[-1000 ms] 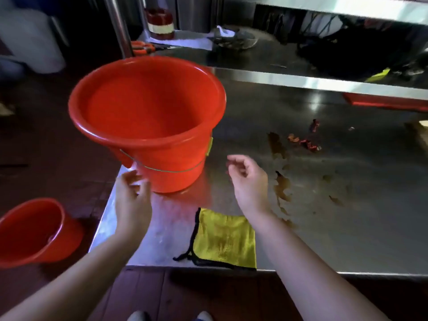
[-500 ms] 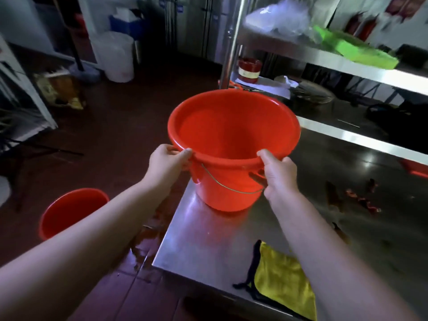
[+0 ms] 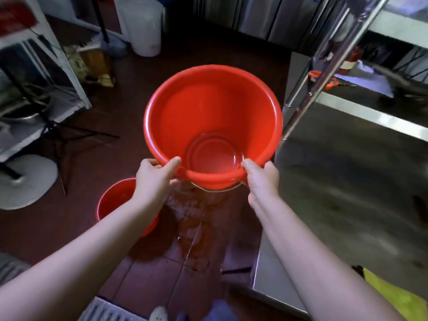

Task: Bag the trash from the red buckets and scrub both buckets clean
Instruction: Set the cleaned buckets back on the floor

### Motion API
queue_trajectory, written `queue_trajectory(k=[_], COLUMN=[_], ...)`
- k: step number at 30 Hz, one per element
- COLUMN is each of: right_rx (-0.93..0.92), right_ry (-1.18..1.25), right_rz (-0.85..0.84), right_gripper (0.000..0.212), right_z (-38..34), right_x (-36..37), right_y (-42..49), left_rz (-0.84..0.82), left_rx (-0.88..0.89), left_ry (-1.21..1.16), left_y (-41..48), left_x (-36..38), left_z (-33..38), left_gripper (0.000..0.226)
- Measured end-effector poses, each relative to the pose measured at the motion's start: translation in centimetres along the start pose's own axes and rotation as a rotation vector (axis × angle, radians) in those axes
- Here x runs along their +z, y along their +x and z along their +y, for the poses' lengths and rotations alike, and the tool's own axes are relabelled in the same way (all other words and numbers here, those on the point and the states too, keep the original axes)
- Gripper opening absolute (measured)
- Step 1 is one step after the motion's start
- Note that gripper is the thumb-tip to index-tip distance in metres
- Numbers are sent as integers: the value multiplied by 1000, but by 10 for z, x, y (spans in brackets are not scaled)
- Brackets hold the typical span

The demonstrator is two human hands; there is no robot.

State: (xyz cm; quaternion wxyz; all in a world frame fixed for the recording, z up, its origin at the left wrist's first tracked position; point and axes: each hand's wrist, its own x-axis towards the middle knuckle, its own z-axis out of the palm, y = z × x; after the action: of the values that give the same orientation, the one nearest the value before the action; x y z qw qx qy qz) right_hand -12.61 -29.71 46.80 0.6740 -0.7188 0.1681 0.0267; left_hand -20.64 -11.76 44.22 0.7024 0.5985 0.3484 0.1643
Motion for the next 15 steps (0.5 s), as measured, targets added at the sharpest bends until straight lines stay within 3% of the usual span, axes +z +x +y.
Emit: queue_trajectory(k=[9,15], right_rx=[277,504], right_ry=[-106,-68], right_rz=[15,12], right_gripper=[27,14], right_z=[118,211], right_x=[84,123], right_y=[94,162], left_rz=[181,228], left_rx=[-225,-340], left_ry=[98,265], left_y=[114,196], left_x=[12,28], left_z=[-95,-174], left_gripper=[39,32])
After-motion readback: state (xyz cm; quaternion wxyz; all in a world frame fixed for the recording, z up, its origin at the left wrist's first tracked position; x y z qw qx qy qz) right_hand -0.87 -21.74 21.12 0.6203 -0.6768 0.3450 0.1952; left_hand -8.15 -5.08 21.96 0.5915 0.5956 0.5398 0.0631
